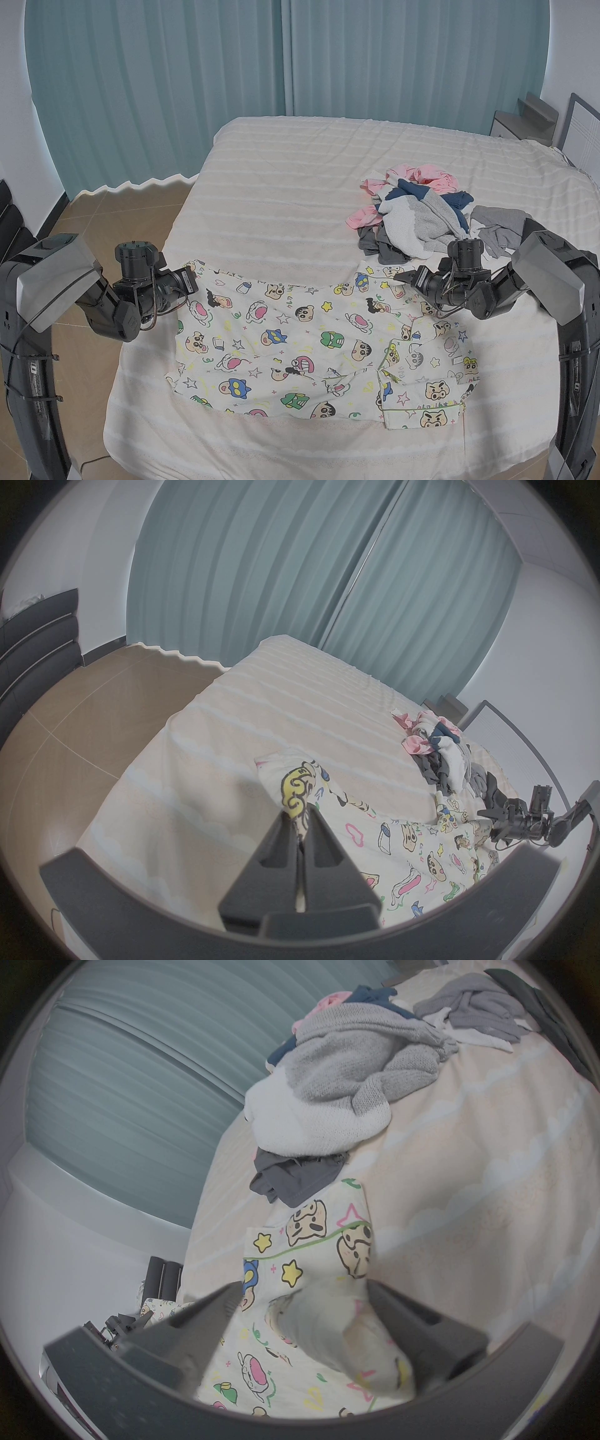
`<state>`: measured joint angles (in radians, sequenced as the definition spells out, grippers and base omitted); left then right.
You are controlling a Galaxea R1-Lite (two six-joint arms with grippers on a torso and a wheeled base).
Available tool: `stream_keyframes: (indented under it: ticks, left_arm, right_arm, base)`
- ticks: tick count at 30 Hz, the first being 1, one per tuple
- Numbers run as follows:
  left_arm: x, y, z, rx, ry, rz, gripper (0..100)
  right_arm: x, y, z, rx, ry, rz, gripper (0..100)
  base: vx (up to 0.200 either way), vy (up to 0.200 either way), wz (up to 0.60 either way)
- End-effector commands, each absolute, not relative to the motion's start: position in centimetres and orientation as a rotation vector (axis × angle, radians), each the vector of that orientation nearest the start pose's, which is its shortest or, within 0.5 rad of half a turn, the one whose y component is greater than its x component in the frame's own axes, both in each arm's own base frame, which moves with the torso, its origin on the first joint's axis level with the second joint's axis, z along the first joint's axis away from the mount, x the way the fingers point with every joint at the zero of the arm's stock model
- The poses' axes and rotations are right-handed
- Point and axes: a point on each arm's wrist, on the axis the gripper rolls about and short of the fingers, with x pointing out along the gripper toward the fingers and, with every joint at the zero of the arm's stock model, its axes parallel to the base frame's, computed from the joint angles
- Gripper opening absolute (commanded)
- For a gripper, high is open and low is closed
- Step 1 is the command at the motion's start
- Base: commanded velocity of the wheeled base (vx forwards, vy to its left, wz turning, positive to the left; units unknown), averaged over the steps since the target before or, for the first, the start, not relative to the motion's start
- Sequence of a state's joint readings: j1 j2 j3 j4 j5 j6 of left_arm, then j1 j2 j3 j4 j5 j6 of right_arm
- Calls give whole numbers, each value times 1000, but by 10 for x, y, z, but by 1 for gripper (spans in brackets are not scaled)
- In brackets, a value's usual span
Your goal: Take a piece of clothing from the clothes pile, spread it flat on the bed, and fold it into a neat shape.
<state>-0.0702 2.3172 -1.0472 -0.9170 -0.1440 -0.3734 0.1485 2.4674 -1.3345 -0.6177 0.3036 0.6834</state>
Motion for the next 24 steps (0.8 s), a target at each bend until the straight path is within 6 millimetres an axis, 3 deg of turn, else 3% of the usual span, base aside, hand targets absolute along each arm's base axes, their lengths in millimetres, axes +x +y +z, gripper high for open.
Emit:
stream_keyframes:
  ticks: [1,11,24]
  left_arm:
    - [423,-33,41,-380,387,-145,0]
    - [422,-34,43,-379,381,-148,0]
    - [411,-32,62,-380,357,-151,0]
  right_arm:
    - [470,77,10,697,669,241,0]
    - [466,68,24,699,617,243,0]
    - [424,46,29,712,525,268,0]
  base:
    - [0,0,0]
    - [0,0,0]
    - [0,0,0]
